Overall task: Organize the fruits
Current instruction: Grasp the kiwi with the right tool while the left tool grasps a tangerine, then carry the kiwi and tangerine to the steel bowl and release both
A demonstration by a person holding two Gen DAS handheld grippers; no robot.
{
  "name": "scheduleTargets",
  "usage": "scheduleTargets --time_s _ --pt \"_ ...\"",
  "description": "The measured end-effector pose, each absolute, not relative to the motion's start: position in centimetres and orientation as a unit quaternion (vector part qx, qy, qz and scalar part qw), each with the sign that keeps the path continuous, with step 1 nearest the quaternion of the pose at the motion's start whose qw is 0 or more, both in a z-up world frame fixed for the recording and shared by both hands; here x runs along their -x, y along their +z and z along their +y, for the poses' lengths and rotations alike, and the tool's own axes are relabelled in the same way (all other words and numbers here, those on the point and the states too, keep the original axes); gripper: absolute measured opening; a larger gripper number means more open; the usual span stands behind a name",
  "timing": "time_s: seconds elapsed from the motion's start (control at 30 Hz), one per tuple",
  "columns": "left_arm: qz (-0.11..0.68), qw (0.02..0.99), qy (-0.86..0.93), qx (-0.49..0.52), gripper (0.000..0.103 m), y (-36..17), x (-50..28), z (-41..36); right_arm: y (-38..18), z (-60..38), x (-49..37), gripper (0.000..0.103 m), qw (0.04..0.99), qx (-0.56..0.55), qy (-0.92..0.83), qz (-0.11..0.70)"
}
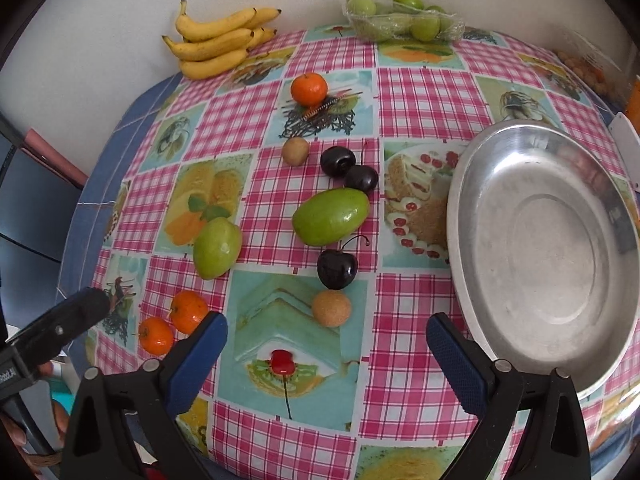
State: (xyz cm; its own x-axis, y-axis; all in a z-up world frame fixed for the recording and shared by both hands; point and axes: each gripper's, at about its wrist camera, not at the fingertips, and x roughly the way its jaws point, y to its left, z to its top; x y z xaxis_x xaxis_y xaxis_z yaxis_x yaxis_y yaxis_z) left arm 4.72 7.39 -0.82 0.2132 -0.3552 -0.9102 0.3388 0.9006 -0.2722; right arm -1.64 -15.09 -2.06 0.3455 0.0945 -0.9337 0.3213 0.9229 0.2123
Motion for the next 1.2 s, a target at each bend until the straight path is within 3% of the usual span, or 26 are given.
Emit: scheduleTargets --time_s 0.07,0.17,0.3,0.33,0.47,0.57,0.77,0.83,1.03,1.2 --pt "0.597 0.772 -0.217 -0.005 0.103 -1.4 -4.8 7.6 -2.6 -15.0 1.2 0.089 0.794 -0.185 -0.073 0.575" --pt "0.598 0.775 -0.203 -0.025 0.103 -2.1 -4.5 7.8 -3.3 -15.0 0.7 0.088 0.787 -0.187 -0.077 0.583" --pt "0.621 0.756 -0.206 -0.007 0.081 -3.6 -4.5 8.0 -3.8 -14.7 0.2 0.081 0.784 -0.174 -0.088 0.589" --pt "0.627 0.751 -0.209 -0.001 0.08 -4.0 -4.6 8.1 -4.0 -14.7 0.1 0.08 0.782 -0.176 -0.088 0.591" --pt "0.631 0.746 -0.214 0.02 0.079 -4.7 -4.3 8.6 -4.7 -14.7 -0.1 0.065 0.776 -0.177 -0.093 0.599" --pt "0.635 0.743 -0.214 0.015 0.07 -5.0 -4.2 8.1 -5.0 -14.8 -0.2 0.053 0.771 -0.182 -0.096 0.602" --pt "0.646 0.733 -0.214 0.006 0.064 -6.3 -4.2 7.1 -5.6 -14.7 -0.3 0.04 0.767 -0.186 -0.099 0.606" --pt "0.649 0.73 -0.215 0.002 0.053 -6.5 -4.1 6.8 -5.8 -14.5 -0.4 0.039 0.764 -0.185 -0.099 0.61" --pt "0.644 0.738 -0.2 0.004 0.04 -6.7 -4.3 6.7 -6.1 -14.3 -0.5 0.036 0.76 -0.189 -0.099 0.614" --pt "0.649 0.735 -0.193 0.015 0.039 -6.6 -4.2 7.2 -6.1 -14.4 -0.5 0.028 0.76 -0.182 -0.101 0.616"
